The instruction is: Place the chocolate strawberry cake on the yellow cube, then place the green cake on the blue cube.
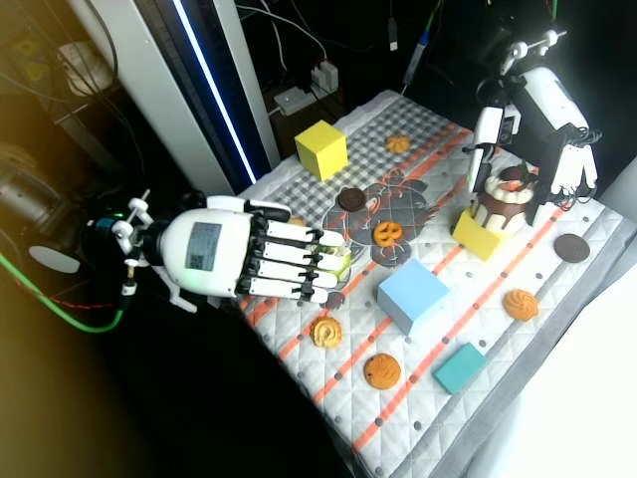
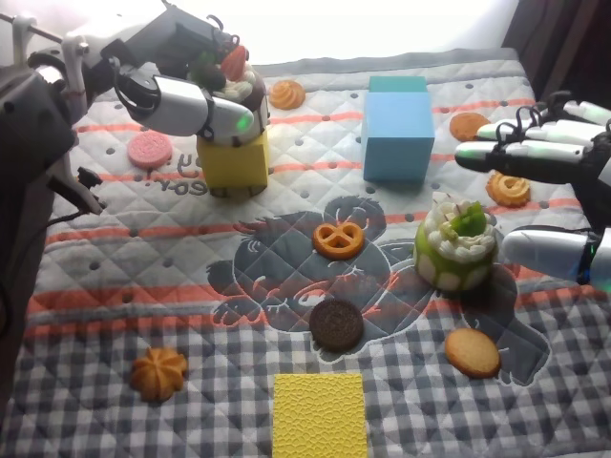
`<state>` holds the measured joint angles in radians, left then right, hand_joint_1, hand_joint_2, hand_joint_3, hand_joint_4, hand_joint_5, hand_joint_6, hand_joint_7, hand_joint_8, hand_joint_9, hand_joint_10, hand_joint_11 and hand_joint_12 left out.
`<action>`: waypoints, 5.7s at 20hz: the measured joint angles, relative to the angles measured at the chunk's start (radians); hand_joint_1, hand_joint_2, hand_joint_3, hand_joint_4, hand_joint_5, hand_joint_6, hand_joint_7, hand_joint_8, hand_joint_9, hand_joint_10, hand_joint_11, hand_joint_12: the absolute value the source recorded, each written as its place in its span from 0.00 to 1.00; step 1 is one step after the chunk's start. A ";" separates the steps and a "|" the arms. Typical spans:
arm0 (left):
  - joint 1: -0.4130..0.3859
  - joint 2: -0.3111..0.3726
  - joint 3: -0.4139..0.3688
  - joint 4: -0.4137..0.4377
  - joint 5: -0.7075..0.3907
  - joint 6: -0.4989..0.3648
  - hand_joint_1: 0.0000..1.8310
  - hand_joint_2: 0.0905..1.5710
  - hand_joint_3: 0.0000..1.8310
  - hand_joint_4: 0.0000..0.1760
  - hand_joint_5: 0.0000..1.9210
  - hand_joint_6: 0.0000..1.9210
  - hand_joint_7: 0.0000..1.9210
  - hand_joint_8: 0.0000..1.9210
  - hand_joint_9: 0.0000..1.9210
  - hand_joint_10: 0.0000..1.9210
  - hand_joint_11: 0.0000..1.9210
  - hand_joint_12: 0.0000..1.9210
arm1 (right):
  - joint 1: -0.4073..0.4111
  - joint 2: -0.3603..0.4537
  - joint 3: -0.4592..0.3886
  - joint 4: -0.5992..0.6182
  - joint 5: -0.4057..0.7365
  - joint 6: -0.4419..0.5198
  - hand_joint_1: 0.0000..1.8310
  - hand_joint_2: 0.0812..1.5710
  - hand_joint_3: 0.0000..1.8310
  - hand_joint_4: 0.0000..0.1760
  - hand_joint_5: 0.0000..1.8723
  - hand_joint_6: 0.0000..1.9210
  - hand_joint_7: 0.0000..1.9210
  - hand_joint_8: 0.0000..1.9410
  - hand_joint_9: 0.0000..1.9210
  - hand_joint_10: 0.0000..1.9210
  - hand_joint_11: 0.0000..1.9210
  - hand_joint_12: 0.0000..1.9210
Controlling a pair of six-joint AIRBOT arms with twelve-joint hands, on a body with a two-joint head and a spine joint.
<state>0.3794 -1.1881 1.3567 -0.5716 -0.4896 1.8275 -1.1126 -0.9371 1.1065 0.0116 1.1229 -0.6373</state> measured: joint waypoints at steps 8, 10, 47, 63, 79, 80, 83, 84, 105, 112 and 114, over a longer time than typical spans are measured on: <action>0.002 0.000 0.000 -0.008 -0.004 0.000 0.56 0.60 0.00 0.00 0.40 0.00 0.40 0.22 0.35 0.46 0.16 0.79 | 0.000 0.003 -0.005 0.000 0.024 0.002 0.10 0.68 0.00 0.63 0.08 0.00 0.06 0.00 0.07 0.00 0.00 0.29; 0.003 0.000 0.000 -0.008 -0.005 0.000 0.52 0.59 0.00 0.00 0.36 0.00 0.39 0.18 0.34 0.44 0.14 0.78 | 0.000 0.003 -0.005 -0.001 0.024 0.002 0.12 0.68 0.00 0.51 0.09 0.00 0.07 0.00 0.08 0.00 0.00 0.33; 0.559 0.442 -0.586 0.207 -0.620 -0.230 0.39 0.49 0.00 0.88 0.00 0.00 0.00 0.00 0.00 0.00 0.00 0.00 | 0.139 -0.097 0.101 -0.106 -0.255 0.009 0.66 0.72 0.00 0.00 0.49 0.51 0.47 0.63 0.46 0.50 0.39 0.71; 0.660 0.429 -0.578 0.122 -0.673 -0.342 0.39 0.51 0.00 0.89 0.00 0.00 0.00 0.00 0.00 0.00 0.00 0.00 | 0.473 -0.281 0.344 -0.025 -0.374 0.007 0.66 0.70 0.00 0.17 0.54 0.49 0.49 0.54 0.52 0.14 0.37 0.62; 0.663 0.411 -0.568 0.129 -0.666 -0.386 0.38 0.52 0.00 0.91 0.00 0.00 0.00 0.00 0.00 0.00 0.00 0.00 | 0.492 -0.328 0.415 -0.004 -0.482 0.008 0.67 0.70 0.00 0.00 0.57 0.40 0.45 0.63 0.47 0.31 0.36 0.69; 0.669 0.411 -0.568 0.131 -0.669 -0.387 0.39 0.52 0.00 0.81 0.00 0.00 0.00 0.00 0.00 0.00 0.00 0.00 | 0.492 -0.328 0.415 -0.004 -0.482 0.008 0.66 0.70 0.00 0.00 0.56 0.42 0.45 0.63 0.46 0.30 0.35 0.69; 0.674 0.404 -0.565 0.122 -0.667 -0.398 0.41 0.52 0.00 0.69 0.00 0.00 0.00 0.00 0.00 0.00 0.00 0.00 | 0.496 -0.328 0.415 -0.004 -0.485 0.008 0.66 0.70 0.00 0.06 0.54 0.46 0.46 0.60 0.47 0.27 0.35 0.67; 0.675 0.402 -0.563 0.124 -0.668 -0.406 0.42 0.53 0.00 0.61 0.00 0.00 0.00 0.00 0.00 0.00 0.00 0.00 | 0.499 -0.328 0.414 -0.004 -0.485 0.008 0.66 0.70 0.00 0.14 0.53 0.48 0.47 0.58 0.48 0.23 0.34 0.66; 0.697 0.399 -0.559 0.117 -0.678 -0.442 0.40 0.54 0.00 0.76 0.00 0.00 0.00 0.00 0.00 0.00 0.00 0.00 | 0.486 -0.327 0.402 0.014 -0.478 0.005 0.49 0.69 0.00 0.00 0.47 0.01 0.44 0.00 0.43 0.05 0.19 0.67; 0.697 0.399 -0.559 0.115 -0.678 -0.442 0.40 0.54 0.00 0.73 0.00 0.00 0.00 0.00 0.00 0.00 0.00 0.00 | 0.486 -0.323 0.402 0.013 -0.478 0.003 0.45 0.68 0.00 0.13 0.50 0.00 0.45 0.00 0.46 0.05 0.24 0.68; 0.697 0.398 -0.559 0.115 -0.678 -0.442 0.41 0.55 0.00 0.65 0.00 0.00 0.00 0.00 0.00 0.00 0.00 0.00 | 0.487 -0.323 0.402 0.012 -0.478 0.003 0.52 0.70 0.01 0.81 0.50 0.43 0.45 0.00 0.47 0.04 0.26 0.65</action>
<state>1.0763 -0.7898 0.7975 -0.4564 -1.1675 1.3857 -0.6258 -1.2606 1.5085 0.0238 0.6449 -0.6338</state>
